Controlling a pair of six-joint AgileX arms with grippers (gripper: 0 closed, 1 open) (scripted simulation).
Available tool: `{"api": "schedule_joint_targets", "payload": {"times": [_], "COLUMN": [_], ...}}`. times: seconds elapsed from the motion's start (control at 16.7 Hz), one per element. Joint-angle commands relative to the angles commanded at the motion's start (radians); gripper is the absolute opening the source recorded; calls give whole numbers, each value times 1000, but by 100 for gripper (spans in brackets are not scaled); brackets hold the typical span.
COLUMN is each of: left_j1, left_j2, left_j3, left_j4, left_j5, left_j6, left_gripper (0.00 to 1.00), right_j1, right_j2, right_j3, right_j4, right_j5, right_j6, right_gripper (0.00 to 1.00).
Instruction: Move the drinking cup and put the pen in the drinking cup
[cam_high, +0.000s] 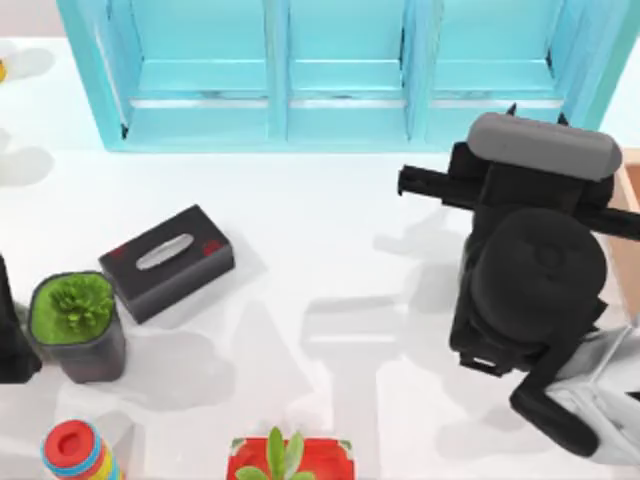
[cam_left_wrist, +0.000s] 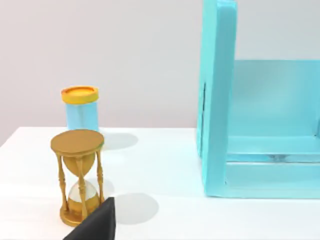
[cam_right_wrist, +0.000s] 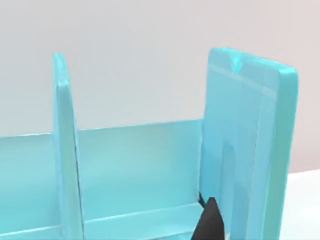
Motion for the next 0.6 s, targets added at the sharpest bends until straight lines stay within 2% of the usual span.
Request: {"api": "schedule_joint_targets", "payload": {"times": [0.24, 0.6], "left_j1": [0, 0], "left_j2": [0, 0], "left_j3": [0, 0], "left_j4": [0, 0], "left_j5": [0, 0], "left_j6": [0, 0], "left_gripper": [100, 100], "right_j1": [0, 0], "right_j2": [0, 0], "right_j3": [0, 0], "right_j4": [0, 0], "right_j5": [0, 0], "right_j6": [0, 0], "right_gripper": [98, 100]}}
